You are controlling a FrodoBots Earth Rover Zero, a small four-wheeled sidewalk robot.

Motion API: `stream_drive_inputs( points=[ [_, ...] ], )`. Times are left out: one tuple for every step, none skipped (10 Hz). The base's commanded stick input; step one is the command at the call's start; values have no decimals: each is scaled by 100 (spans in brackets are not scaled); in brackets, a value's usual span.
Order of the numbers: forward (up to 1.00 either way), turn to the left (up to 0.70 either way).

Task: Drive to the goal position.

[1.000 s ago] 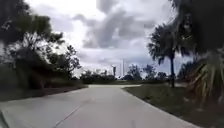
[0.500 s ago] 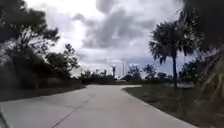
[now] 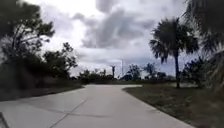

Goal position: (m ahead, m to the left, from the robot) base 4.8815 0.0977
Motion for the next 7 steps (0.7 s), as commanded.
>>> stream_drive_inputs(
  points=[
    [85, 0],
    [85, 0],
    [85, 0],
    [85, 0],
    [85, 0],
    [85, 0],
    [85, 0]
  ],
)
